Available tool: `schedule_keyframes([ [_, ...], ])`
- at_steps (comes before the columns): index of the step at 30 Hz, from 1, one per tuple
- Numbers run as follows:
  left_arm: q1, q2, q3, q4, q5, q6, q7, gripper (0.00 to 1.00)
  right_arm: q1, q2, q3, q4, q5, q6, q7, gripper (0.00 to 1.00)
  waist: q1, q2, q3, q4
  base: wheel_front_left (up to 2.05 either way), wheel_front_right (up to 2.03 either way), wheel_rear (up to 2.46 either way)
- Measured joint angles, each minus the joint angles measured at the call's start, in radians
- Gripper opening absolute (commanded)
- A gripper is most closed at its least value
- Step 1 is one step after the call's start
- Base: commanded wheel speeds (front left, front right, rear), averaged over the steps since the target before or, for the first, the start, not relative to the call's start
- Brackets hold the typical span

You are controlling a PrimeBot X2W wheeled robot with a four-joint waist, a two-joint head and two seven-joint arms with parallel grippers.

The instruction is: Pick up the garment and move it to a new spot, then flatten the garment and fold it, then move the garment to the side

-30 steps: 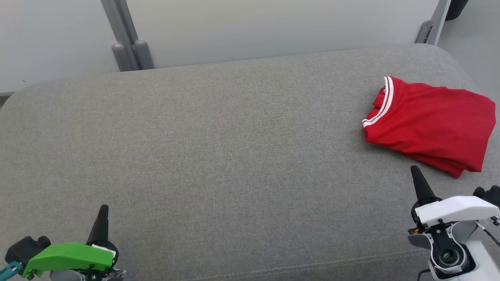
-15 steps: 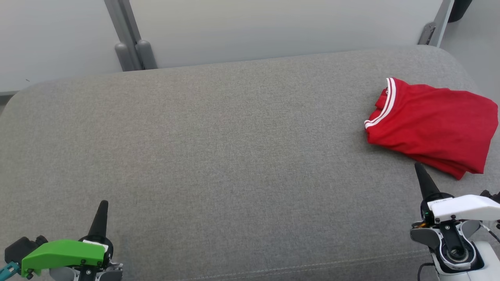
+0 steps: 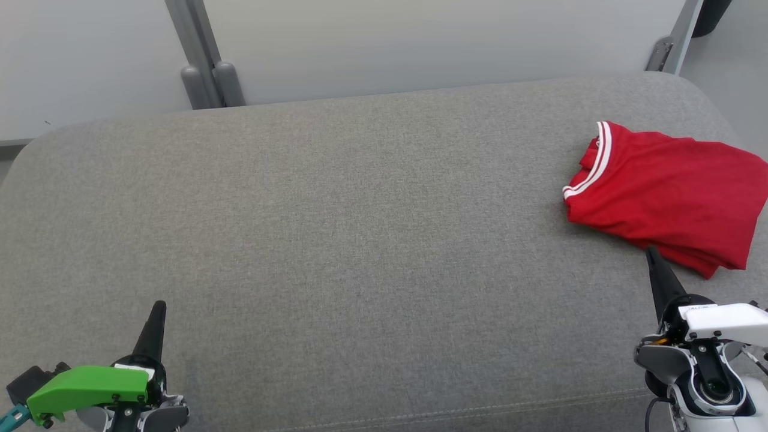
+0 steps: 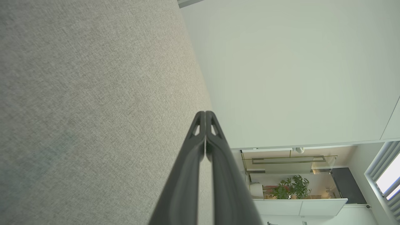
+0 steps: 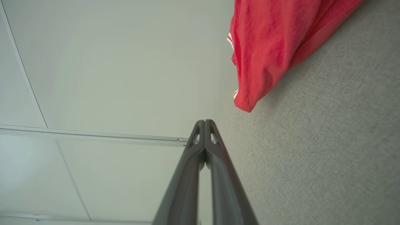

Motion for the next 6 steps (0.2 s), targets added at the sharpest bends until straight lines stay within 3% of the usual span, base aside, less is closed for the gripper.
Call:
schedule_keyframes([
  [6,-0.005,-0.009,0.021,0.007,-0.056,-0.012,0.016,0.0,0.0,0.011,-0.026,0.0,0.073,0.011,0.02,0.0,0.0,0.0,-0.001,0.003,0.0,0.0,0.0],
])
